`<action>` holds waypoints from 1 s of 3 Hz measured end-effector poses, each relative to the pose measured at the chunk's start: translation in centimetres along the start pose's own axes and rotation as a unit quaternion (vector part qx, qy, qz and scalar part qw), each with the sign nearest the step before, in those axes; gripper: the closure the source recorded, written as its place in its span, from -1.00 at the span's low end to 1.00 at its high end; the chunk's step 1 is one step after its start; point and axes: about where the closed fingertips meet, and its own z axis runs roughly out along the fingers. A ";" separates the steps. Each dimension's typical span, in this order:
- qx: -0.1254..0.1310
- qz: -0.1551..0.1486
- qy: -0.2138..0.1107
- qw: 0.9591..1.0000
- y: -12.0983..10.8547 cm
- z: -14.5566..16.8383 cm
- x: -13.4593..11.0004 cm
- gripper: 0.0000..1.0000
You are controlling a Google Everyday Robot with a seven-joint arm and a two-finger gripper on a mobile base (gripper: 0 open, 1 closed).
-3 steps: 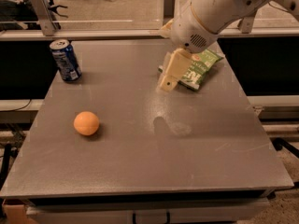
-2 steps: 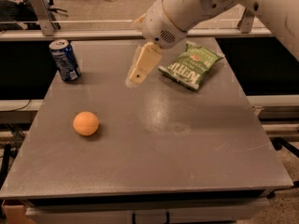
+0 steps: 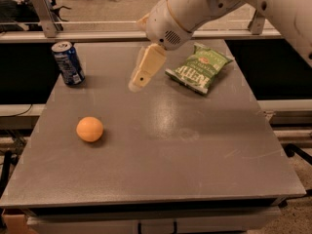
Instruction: Pick pepsi can
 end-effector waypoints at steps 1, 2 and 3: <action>0.000 -0.005 -0.031 0.999 -1.1 3.4 -1.8 -1.00; 0.003 -0.008 -0.067 0.998 -3.4 8.0 -3.9 -1.00; 0.006 0.003 -0.102 0.995 -5.0 12.2 -5.6 -1.00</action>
Offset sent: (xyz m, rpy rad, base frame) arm 0.0815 0.1371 -0.0355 0.2158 -0.0342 0.0643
